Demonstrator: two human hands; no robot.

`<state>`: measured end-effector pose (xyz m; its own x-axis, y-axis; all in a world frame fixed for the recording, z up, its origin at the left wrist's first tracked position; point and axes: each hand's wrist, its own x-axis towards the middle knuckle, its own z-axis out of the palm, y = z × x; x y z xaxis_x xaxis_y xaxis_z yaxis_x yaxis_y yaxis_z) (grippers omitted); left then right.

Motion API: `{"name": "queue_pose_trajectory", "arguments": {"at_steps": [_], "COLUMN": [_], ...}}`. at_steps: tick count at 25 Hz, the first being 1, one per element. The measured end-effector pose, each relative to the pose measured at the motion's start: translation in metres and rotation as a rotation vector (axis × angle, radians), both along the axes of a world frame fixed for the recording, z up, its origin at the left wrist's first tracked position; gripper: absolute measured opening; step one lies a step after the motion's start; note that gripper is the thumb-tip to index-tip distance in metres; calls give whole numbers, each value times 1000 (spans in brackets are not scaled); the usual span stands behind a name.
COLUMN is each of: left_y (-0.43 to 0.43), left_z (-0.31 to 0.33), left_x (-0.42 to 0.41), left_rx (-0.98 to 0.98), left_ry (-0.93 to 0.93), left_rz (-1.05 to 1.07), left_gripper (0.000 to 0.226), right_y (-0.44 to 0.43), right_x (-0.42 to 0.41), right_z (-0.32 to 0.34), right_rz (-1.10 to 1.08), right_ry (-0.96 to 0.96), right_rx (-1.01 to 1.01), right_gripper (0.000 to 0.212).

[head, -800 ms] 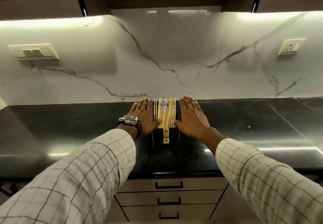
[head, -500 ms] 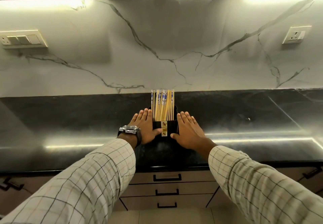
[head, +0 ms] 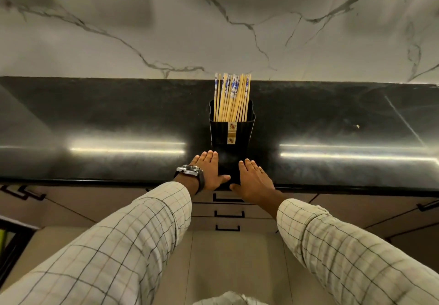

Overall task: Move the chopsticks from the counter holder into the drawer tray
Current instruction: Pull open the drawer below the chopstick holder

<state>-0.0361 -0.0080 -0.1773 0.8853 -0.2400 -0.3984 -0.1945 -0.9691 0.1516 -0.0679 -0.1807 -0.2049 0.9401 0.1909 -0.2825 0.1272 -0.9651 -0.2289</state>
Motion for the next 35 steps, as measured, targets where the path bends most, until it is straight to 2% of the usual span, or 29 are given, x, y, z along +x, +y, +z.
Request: {"name": "queue_pose_trajectory", "arguments": {"at_steps": [4, 9, 12, 15, 20, 22, 25, 27, 29, 32, 35], "left_y": [-5, -10, -13, -17, -9, -8, -17, -21, -23, -26, -31], "left_z": [-33, -61, -80, -100, -125, -128, -123, -122, -129, -140, -152], "left_x": [-24, -63, -97, -122, -140, -133, -102, -81, -65, -48, -39], "left_rx": [-24, -65, -104, -112, -156, -335, -982, -1330, -1454, -1524, -1664], "left_ry": [57, -187, -279, -274, -166, -25, 367, 465, 441, 496, 549], "left_rz": [-12, 7, 38, 75, 127, 352, 1114, 1462, 1589, 1646, 1705], "left_gripper": [97, 89, 94, 96, 88, 80, 55, 35, 26, 26, 13], "right_y": [10, 18, 21, 23, 13, 8, 0, -7, -10, -12, -10], "right_x": [-19, -63, -93, -112, -102, -86, -52, -31, -17, -7, -2], "right_z": [-26, -51, -72, -95, -114, -116, -114, -121, -128, -134, -140], "right_rz": [-29, -97, -101, -116, -312, -508, -1180, -1479, -1560, -1577, -1624], "right_ry": [-97, -270, -326, -280, -4, 145, 411, 448, 473, 521, 542], "right_rx": [12, 78, 88, 106, 201, 407, 1077, 1328, 1464, 1622, 1810], "right_gripper": [83, 83, 81, 78, 77, 72, 54, 39, 33, 23, 11]}}
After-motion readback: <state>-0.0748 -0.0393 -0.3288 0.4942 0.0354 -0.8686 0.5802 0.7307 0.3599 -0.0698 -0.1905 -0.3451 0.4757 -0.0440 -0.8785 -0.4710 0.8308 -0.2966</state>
